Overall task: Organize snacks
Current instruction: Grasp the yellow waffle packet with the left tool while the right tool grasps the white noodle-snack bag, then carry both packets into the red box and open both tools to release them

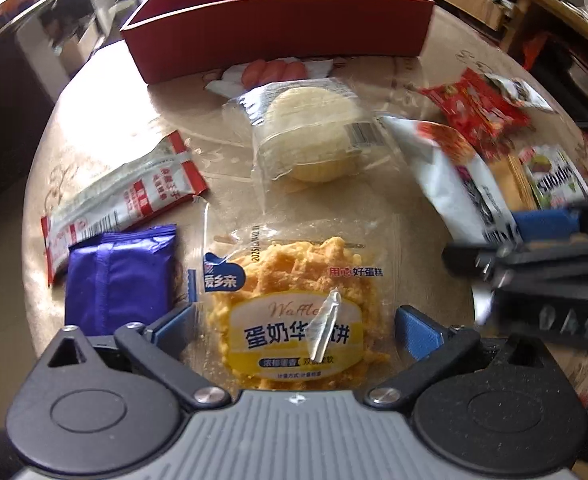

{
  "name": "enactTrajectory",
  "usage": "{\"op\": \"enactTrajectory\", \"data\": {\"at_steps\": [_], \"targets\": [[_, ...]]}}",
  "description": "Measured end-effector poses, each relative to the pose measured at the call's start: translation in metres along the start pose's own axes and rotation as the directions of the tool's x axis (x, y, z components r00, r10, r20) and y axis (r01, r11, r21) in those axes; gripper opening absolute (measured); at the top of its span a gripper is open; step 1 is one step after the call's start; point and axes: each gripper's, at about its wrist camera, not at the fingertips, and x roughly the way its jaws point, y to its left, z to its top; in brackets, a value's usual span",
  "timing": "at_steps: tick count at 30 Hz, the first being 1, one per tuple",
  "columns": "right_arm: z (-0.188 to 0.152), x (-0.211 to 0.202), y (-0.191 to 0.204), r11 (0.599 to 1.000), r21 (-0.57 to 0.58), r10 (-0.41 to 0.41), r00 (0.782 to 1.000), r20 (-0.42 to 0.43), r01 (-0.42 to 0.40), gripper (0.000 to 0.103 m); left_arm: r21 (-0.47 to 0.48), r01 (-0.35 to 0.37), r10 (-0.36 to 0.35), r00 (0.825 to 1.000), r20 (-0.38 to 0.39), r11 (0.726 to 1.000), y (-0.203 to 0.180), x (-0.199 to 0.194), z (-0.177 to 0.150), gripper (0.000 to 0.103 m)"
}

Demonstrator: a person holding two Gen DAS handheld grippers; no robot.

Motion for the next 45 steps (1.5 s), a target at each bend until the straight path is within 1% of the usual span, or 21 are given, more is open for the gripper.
{"op": "enactTrajectory", "data": {"at_steps": [2,3,5,6,7,8,9,10,12,15,18,20,23,26,30,35,37,42,45], "targets": [[0.0,0.004,0.001,1.0,0.006,-0.023,1.0,0.0,0.023,0.075,0.005,-0.01,0.01,1.0,0.005,1.0,-0.002,0.001,0.0,0.101],[0.002,0.006,0.0,1.0,0.003,-0.028,1.0,-0.002,0.028,0.079,0.002,-0.01,0.01,1.0,0.012,1.0,-0.003,0.002,0.0,0.101],[0.005,0.011,-0.004,0.999,0.013,-0.032,0.999,0.007,0.032,0.082,0.002,-0.011,0.011,1.0,0.011,1.0,-0.003,0.003,0.001,0.101],[0.006,0.013,-0.005,0.999,0.016,-0.041,0.999,0.013,0.041,0.082,0.006,-0.008,0.008,1.0,0.008,1.0,-0.002,0.003,0.002,0.101],[0.007,0.014,-0.005,0.999,0.011,-0.052,0.999,0.017,0.052,0.08,0.007,-0.006,0.006,1.0,0.001,1.0,-0.001,0.003,0.003,0.101],[0.008,0.015,-0.004,0.998,-0.001,-0.067,0.998,0.02,0.067,0.072,0.007,-0.006,0.006,1.0,-0.003,1.0,-0.001,0.003,0.004,0.1],[0.009,0.014,-0.003,0.997,-0.011,-0.081,0.996,0.024,0.081,0.061,0.01,-0.003,0.003,1.0,-0.002,1.0,-0.001,0.002,0.004,0.096],[0.01,0.013,-0.003,0.997,-0.012,-0.082,0.996,0.02,0.082,0.046,0.013,0.001,-0.001,1.0,0.003,1.0,0.0,-0.001,0.004,0.09],[0.01,0.012,-0.008,0.999,0.011,-0.051,0.999,0.006,0.051,0.042,0.015,0.014,-0.014,1.0,0.0,1.0,0.003,-0.005,0.005,0.082],[0.007,0.005,-0.007,0.998,0.009,-0.061,0.998,0.021,0.06,0.04,-0.031,0.05,-0.05,0.999,-0.018,0.998,0.013,-0.009,0.006,0.078],[0.003,-0.009,-0.009,0.999,0.023,-0.043,0.998,0.044,0.042,0.039,-0.055,0.073,-0.075,0.997,-0.019,0.996,0.017,-0.014,0.007,0.076],[0.0,-0.019,-0.011,0.999,0.037,-0.034,0.998,0.06,0.031,0.039,-0.051,0.081,-0.082,0.997,-0.006,0.995,0.016,-0.021,0.006,0.075],[-0.004,-0.034,-0.014,0.998,0.055,-0.021,0.995,0.093,0.016,0.039,-0.046,0.116,-0.116,0.993,0.018,0.992,0.015,-0.034,0.009,0.075],[-0.007,-0.046,-0.014,0.997,0.073,-0.005,0.991,0.13,-0.004,0.039,-0.044,0.136,-0.133,0.99,0.05,0.99,0.017,-0.047,0.013,0.075],[-0.006,-0.058,-0.017,0.995,0.093,0.004,0.986,0.168,-0.019,0.039,-0.06,0.161,-0.156,0.984,0.081,0.985,0.022,-0.054,0.031,0.075],[0.012,-0.055,-0.02,0.994,0.105,-0.004,0.981,0.192,-0.016,0.039,-0.075,0.171,-0.16,0.978,0.136,0.982,0.027,-0.058,0.059,0.075],[0.022,-0.055,-0.02,0.995,0.1,-0.005,0.978,0.208,-0.016,0.039,-0.075,0.162,-0.149,0.977,0.153,0.984,0.029,-0.057,0.071,0.075],[0.053,-0.05,-0.014,0.996,0.083,-0.004,0.969,0.247,-0.017,0.039,-0.113,0.155,-0.131,0.972,0.196,0.981,0.041,-0.051,0.106,0.075],[0.074,-0.044,-0.014,0.997,0.079,-0.006,0.965,0.261,-0.015,0.039,-0.138,0.16,-0.126,0.966,0.227,0.977,0.05,-0.048,0.128,0.075]]}}
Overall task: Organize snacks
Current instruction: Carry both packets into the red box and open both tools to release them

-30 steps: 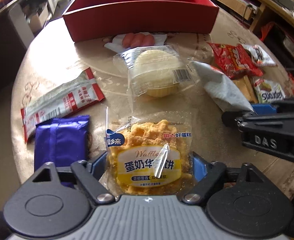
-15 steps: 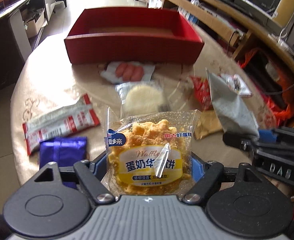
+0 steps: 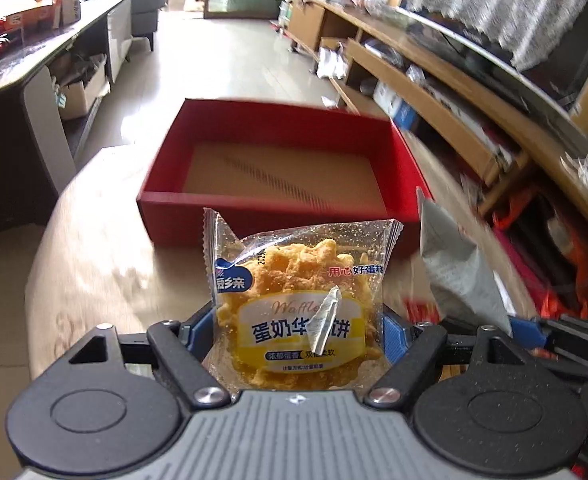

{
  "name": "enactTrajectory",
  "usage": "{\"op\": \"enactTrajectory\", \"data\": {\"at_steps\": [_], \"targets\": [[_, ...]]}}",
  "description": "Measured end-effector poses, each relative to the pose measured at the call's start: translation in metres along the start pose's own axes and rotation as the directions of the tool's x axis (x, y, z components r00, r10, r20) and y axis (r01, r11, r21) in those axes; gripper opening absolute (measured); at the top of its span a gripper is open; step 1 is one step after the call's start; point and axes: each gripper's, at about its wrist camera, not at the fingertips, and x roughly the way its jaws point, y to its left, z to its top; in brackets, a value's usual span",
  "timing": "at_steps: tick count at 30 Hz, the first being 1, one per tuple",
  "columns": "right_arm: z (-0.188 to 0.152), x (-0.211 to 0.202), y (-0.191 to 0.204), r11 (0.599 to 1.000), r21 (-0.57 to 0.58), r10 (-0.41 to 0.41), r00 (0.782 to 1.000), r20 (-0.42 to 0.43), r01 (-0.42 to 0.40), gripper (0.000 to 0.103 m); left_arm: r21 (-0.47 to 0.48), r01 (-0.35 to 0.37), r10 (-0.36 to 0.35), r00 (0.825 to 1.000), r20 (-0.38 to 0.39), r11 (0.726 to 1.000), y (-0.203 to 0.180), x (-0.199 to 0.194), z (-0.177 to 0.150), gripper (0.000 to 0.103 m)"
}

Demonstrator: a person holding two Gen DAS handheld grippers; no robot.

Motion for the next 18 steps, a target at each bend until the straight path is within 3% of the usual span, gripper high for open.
{"op": "enactTrajectory", "data": {"at_steps": [5,18], "targets": [[0.028,0.019,0.007,1.0,-0.005,0.025,1.0,0.018,-0.025,0.038,-0.016,0.014,-0.013,0.999,0.029,1.0,0.0,0.018,0.035,0.075],[0.087,0.083,-0.008,1.0,0.0,-0.019,0.999,0.032,0.019,0.038,-0.03,-0.064,0.066,0.995,0.072,0.997,0.007,0.086,0.1,0.075]]}}
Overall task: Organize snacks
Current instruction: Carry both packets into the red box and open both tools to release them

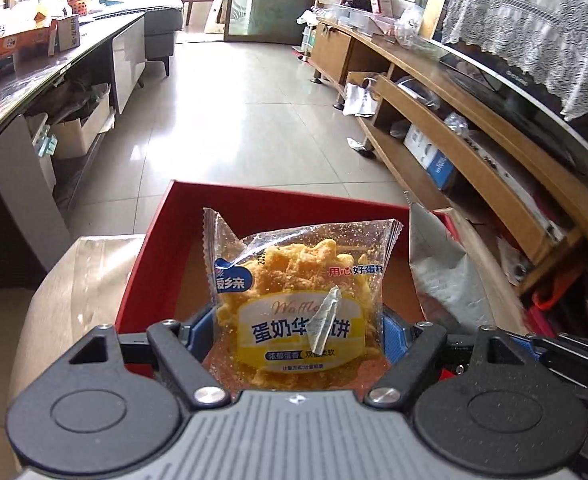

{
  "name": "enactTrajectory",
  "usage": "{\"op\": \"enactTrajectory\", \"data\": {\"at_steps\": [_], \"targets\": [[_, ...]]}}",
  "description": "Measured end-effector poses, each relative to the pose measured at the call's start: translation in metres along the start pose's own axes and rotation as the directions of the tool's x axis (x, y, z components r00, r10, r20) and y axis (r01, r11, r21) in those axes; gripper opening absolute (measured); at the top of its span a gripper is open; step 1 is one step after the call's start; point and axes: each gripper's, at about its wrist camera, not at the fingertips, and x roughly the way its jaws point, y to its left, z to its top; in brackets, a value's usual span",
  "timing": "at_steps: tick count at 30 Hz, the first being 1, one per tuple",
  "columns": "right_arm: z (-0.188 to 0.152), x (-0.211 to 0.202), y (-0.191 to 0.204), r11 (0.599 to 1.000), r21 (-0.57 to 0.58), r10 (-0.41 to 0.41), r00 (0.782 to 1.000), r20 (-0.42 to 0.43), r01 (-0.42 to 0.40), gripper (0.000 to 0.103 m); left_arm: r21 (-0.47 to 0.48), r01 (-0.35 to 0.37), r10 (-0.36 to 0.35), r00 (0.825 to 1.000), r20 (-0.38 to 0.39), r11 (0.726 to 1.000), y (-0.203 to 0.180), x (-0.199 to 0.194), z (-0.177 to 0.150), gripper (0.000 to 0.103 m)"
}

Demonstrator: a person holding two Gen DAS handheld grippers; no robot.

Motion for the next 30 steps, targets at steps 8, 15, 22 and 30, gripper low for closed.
{"op": "enactTrajectory", "data": {"at_steps": [8,15,22,30], "targets": [[0.003,0.051,-0.005,1.0,-0.014,-0.015,0.999,-0.048,0.014,0.038,-0.005,-0.064,0.063,0.997,-0.053,0.998,0.009,0.047,0.002,0.075],[-0.002,0.076,-0.009,0.999,-0.028,-0.024,0.995,-0.094,0.022,0.044,-0.025,-0.084,0.081,0.99,-0.113,0.996,0.021,0.069,-0.005,0.076],[0.004,0.067,0.001,0.998,-0.057,-0.022,0.998,-0.055,0.019,0.068,-0.054,-0.083,0.077,0.992,-0.101,0.995,0.024,0.062,0.001,0.079],[0.014,0.048,-0.009,0.999,-0.027,-0.035,0.999,0.015,0.035,0.075,-0.073,-0.081,0.079,0.996,-0.039,0.994,0.029,0.038,0.011,0.08]]}}
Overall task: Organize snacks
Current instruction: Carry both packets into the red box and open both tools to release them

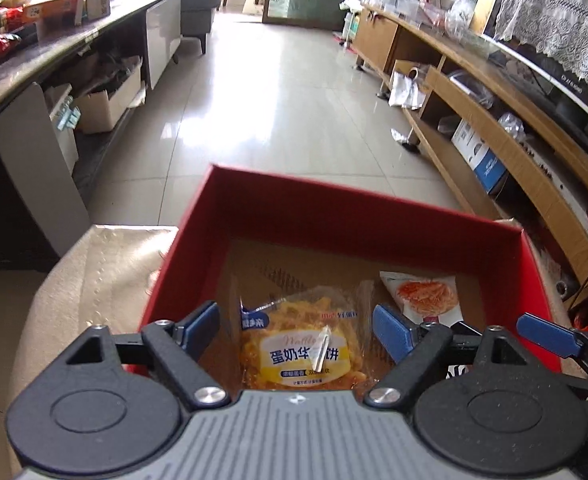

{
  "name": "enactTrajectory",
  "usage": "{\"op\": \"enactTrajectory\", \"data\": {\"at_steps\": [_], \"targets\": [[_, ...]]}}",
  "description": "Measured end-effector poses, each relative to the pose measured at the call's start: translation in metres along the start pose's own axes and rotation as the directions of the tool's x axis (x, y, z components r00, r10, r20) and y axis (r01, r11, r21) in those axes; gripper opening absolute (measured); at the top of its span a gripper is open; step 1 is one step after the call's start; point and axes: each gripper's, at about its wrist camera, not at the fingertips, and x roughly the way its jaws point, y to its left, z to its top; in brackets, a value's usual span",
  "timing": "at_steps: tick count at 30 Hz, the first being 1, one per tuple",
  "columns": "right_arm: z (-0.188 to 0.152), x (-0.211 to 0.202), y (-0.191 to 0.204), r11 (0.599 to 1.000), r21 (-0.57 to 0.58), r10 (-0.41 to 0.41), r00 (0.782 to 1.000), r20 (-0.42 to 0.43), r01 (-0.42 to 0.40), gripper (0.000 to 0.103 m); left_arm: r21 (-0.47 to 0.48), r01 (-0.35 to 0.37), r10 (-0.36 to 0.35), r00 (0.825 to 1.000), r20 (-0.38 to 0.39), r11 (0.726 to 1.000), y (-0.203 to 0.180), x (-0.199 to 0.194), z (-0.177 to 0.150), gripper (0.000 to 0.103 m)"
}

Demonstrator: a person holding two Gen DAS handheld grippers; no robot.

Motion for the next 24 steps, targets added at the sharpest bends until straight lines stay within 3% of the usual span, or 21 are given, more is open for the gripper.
{"op": "enactTrajectory", "data": {"at_steps": [13,24], "targets": [[0.004,-0.032,0.015,1.0,-0.02,-0.007,1.0,0.029,0.007,0.078,-0.015,0.015,-0.014,0.998,0.054,1.0,0.015,-0.044,-0.006,0.08],[-0.014,-0.053,0.03,0.999,-0.04,0.002,1.0,0.006,-0.002,0.08,-0.013,0.03,-0.03,0.999,0.03,0.999,0.03,-0.07,-0.031,0.08]]}}
